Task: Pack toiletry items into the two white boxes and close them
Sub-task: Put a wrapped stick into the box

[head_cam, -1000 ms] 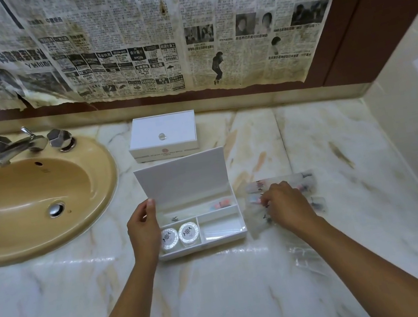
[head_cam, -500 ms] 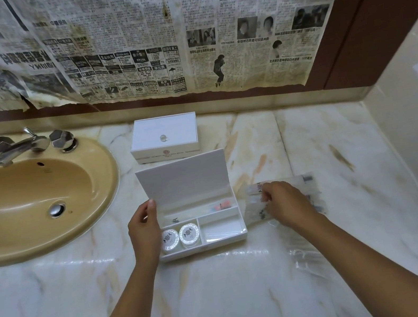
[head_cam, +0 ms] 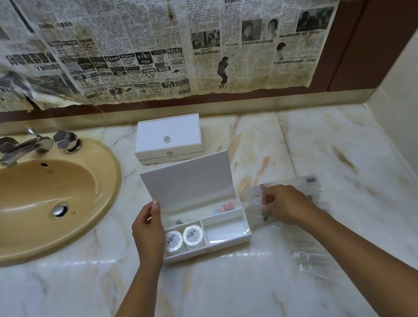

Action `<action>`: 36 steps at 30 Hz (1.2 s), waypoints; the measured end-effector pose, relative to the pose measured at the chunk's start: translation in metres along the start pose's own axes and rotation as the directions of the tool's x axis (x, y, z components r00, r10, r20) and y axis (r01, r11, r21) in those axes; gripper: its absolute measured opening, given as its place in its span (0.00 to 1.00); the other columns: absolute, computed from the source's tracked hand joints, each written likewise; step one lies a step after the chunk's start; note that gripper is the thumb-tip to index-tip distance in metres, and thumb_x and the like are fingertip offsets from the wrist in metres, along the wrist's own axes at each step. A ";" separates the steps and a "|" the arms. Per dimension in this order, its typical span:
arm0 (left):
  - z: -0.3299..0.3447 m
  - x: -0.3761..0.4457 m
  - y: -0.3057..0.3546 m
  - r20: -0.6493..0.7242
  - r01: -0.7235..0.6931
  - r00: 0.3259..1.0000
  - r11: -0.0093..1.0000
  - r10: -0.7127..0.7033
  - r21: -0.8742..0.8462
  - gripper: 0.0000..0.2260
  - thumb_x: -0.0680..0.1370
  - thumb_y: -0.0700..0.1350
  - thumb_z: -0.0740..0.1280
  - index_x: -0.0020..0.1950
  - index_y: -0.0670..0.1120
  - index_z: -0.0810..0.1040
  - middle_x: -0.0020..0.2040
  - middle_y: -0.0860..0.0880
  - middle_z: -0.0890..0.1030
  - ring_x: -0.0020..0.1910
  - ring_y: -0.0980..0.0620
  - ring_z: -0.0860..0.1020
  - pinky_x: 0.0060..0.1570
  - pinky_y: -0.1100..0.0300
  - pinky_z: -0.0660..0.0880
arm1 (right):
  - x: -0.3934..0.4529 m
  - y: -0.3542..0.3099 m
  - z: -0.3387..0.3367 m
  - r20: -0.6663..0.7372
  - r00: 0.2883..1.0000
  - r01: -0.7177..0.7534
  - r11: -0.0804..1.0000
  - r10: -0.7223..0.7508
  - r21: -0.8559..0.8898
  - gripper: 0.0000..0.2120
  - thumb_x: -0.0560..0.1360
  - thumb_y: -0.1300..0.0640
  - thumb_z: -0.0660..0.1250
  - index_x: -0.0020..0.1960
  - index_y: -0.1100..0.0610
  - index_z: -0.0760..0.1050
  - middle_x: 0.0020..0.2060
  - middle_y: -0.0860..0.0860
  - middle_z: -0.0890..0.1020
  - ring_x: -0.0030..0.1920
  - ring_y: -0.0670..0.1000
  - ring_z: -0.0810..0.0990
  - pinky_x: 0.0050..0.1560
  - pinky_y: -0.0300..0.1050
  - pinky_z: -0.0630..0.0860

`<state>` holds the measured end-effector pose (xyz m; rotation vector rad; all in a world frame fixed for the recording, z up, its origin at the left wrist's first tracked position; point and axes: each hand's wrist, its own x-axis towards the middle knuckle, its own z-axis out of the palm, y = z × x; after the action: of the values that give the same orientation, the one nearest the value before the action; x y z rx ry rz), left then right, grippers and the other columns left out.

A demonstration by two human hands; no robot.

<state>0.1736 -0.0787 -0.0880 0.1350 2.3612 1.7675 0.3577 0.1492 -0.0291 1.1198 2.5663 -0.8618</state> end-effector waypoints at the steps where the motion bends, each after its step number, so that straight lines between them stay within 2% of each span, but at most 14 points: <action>1: 0.000 0.000 0.000 0.002 0.002 1.000 1.000 -0.002 -0.002 0.12 0.82 0.48 0.64 0.58 0.43 0.82 0.52 0.51 0.82 0.48 0.63 0.78 0.49 0.71 0.69 | 0.000 0.000 -0.001 0.022 1.000 -0.009 1.000 0.009 0.010 0.07 0.76 0.60 0.63 0.45 0.52 0.79 0.45 0.49 0.82 0.44 0.50 0.79 0.44 0.44 0.75; 6: 0.001 -0.001 0.001 0.006 0.007 1.000 1.000 -0.007 -0.003 0.11 0.82 0.48 0.64 0.58 0.44 0.82 0.51 0.52 0.82 0.47 0.68 0.77 0.48 0.72 0.69 | 0.002 0.001 -0.004 -0.021 0.999 -0.036 0.998 0.037 0.053 0.10 0.73 0.59 0.63 0.36 0.52 0.80 0.39 0.50 0.83 0.41 0.52 0.81 0.41 0.45 0.77; 8: 0.001 -0.001 0.001 0.006 0.006 1.000 1.000 -0.006 -0.002 0.11 0.82 0.47 0.64 0.58 0.44 0.81 0.52 0.52 0.82 0.47 0.68 0.76 0.48 0.74 0.69 | 0.004 0.000 -0.004 -0.074 0.996 -0.045 0.994 0.052 0.099 0.09 0.73 0.59 0.63 0.40 0.54 0.82 0.40 0.48 0.84 0.41 0.52 0.81 0.40 0.45 0.77; 11: 0.001 0.000 0.001 0.004 0.011 1.000 1.000 -0.011 -0.004 0.12 0.82 0.47 0.64 0.59 0.43 0.81 0.52 0.52 0.82 0.48 0.63 0.78 0.49 0.71 0.69 | 0.002 -0.008 -0.007 -0.211 0.976 -0.011 0.986 0.046 0.164 0.09 0.76 0.60 0.62 0.46 0.53 0.81 0.42 0.47 0.82 0.41 0.51 0.80 0.39 0.41 0.73; 13: 0.000 0.000 0.001 0.003 0.015 1.000 1.000 -0.015 -0.008 0.12 0.82 0.48 0.64 0.59 0.43 0.81 0.52 0.52 0.82 0.49 0.61 0.78 0.49 0.71 0.69 | -0.001 -0.014 -0.010 -0.347 0.938 0.077 0.981 -0.011 0.179 0.08 0.78 0.60 0.60 0.47 0.55 0.79 0.41 0.50 0.82 0.40 0.51 0.78 0.37 0.41 0.71; 17: 0.000 0.000 0.001 0.009 0.028 1.000 1.000 -0.028 -0.014 0.10 0.82 0.48 0.64 0.57 0.45 0.82 0.50 0.54 0.82 0.48 0.67 0.77 0.48 0.72 0.69 | -0.010 -0.037 -0.019 -0.558 0.814 0.319 0.926 -0.160 0.199 0.06 0.79 0.61 0.61 0.49 0.58 0.77 0.40 0.49 0.80 0.40 0.51 0.78 0.36 0.42 0.71; 19: 0.000 -0.001 0.001 0.012 0.026 1.000 1.000 -0.026 -0.013 0.10 0.82 0.48 0.64 0.57 0.45 0.82 0.50 0.55 0.82 0.48 0.67 0.77 0.48 0.71 0.69 | -0.017 -0.054 -0.026 -0.636 0.745 0.433 0.871 -0.200 0.233 0.05 0.79 0.62 0.62 0.50 0.58 0.77 0.41 0.48 0.80 0.41 0.49 0.78 0.39 0.42 0.75; 23: -0.001 -0.001 0.001 0.011 0.026 1.000 0.999 -0.026 -0.023 0.11 0.82 0.49 0.64 0.57 0.45 0.82 0.51 0.53 0.82 0.48 0.66 0.78 0.48 0.72 0.70 | -0.033 -0.096 -0.034 -0.713 0.652 0.627 0.713 -0.258 0.315 0.06 0.78 0.64 0.64 0.52 0.60 0.78 0.42 0.47 0.80 0.43 0.44 0.78 0.40 0.33 0.76; 25: -0.001 -0.001 0.001 0.013 0.030 0.999 0.999 -0.029 -0.027 0.11 0.81 0.49 0.64 0.58 0.45 0.82 0.51 0.53 0.83 0.49 0.65 0.78 0.48 0.72 0.70 | -0.034 -0.115 -0.027 -0.697 0.641 0.678 0.663 -0.321 0.318 0.05 0.77 0.64 0.64 0.52 0.60 0.78 0.42 0.48 0.81 0.43 0.45 0.79 0.40 0.32 0.77; 27: -0.001 -0.001 0.001 0.013 0.032 0.999 0.999 -0.031 -0.033 0.11 0.81 0.49 0.65 0.57 0.46 0.82 0.52 0.53 0.83 0.49 0.63 0.79 0.48 0.71 0.70 | -0.028 -0.128 -0.010 -0.639 0.640 0.696 0.674 -0.426 0.248 0.05 0.77 0.62 0.65 0.51 0.59 0.79 0.42 0.50 0.82 0.41 0.49 0.80 0.41 0.40 0.78; 29: -0.001 -0.001 0.001 0.014 0.036 0.999 0.999 -0.035 -0.036 0.10 0.81 0.49 0.65 0.56 0.46 0.82 0.50 0.53 0.84 0.46 0.65 0.79 0.47 0.71 0.71 | -0.016 -0.133 0.011 -0.513 0.635 0.694 0.718 -0.578 0.049 0.04 0.76 0.61 0.65 0.48 0.59 0.78 0.40 0.53 0.81 0.40 0.54 0.80 0.38 0.48 0.78; 31: 0.000 -0.001 0.002 0.015 0.041 0.999 0.998 -0.040 -0.045 0.09 0.81 0.48 0.64 0.54 0.47 0.82 0.48 0.53 0.84 0.44 0.66 0.79 0.47 0.68 0.73 | -0.004 -0.135 0.031 -0.306 0.668 0.663 0.729 -0.678 -0.168 0.05 0.76 0.62 0.64 0.47 0.60 0.78 0.39 0.55 0.80 0.40 0.58 0.79 0.36 0.48 0.73; 33: -0.001 -0.002 0.003 0.012 0.052 0.999 0.997 -0.051 -0.065 0.08 0.81 0.47 0.65 0.54 0.47 0.82 0.49 0.53 0.84 0.46 0.63 0.80 0.50 0.65 0.74 | 0.003 -0.139 0.046 -0.145 0.687 0.642 0.688 -0.712 -0.339 0.06 0.76 0.63 0.64 0.50 0.60 0.79 0.41 0.56 0.79 0.41 0.58 0.78 0.35 0.46 0.69; 36: 0.000 -0.003 0.005 0.002 0.046 0.999 0.997 -0.046 -0.059 0.08 0.82 0.47 0.64 0.55 0.47 0.82 0.48 0.54 0.82 0.46 0.63 0.78 0.46 0.69 0.71 | 0.007 -0.150 0.055 -0.011 0.737 0.609 0.671 -0.676 -0.424 0.09 0.75 0.66 0.63 0.51 0.62 0.80 0.41 0.57 0.77 0.41 0.58 0.77 0.37 0.46 0.67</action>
<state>0.1759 -0.0779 -0.0826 0.0723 2.2902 1.8131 0.2425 0.0399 -0.0125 0.1321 3.1308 -0.3059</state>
